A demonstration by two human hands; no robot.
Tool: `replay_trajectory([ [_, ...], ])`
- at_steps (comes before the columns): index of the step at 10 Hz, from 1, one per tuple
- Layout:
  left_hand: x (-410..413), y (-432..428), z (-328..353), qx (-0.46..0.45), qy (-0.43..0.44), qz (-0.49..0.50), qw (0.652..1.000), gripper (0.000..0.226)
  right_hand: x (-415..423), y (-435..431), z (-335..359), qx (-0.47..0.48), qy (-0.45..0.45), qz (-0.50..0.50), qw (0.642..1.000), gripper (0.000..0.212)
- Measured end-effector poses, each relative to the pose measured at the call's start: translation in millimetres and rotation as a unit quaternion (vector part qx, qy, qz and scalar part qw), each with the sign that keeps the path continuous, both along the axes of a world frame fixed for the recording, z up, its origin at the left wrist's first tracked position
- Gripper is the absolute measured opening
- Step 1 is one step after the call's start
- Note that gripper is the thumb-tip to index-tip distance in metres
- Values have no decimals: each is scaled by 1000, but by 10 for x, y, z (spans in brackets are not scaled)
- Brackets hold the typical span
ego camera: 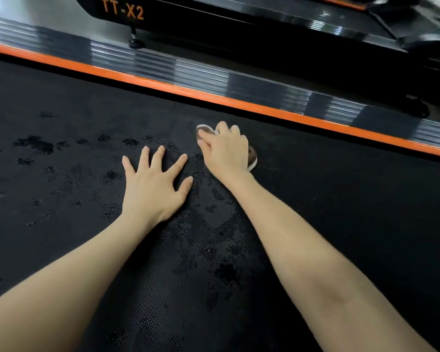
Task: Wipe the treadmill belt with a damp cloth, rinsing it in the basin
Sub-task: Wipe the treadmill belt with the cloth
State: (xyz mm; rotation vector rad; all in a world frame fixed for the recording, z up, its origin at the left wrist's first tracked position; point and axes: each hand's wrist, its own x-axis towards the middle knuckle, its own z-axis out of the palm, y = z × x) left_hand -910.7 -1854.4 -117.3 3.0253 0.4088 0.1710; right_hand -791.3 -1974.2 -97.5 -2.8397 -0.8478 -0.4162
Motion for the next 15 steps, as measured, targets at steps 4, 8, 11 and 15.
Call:
replay_trajectory([
  [4,-2,-12,-11,7,-5,3,1000,75,644,-241,76,9,16,-206,978,33],
  [8,-2,-13,-6,-2,-4,1,1000,74,844,-811,61,-16,17,-235,972,35],
  [11,-3,-1,34,-9,12,-7,1000,57,-250,-506,27,10,-9,83,996,30],
  [15,-5,-3,45,-9,16,-6,1000,56,-1031,-1283,57,12,4,166,986,33],
])
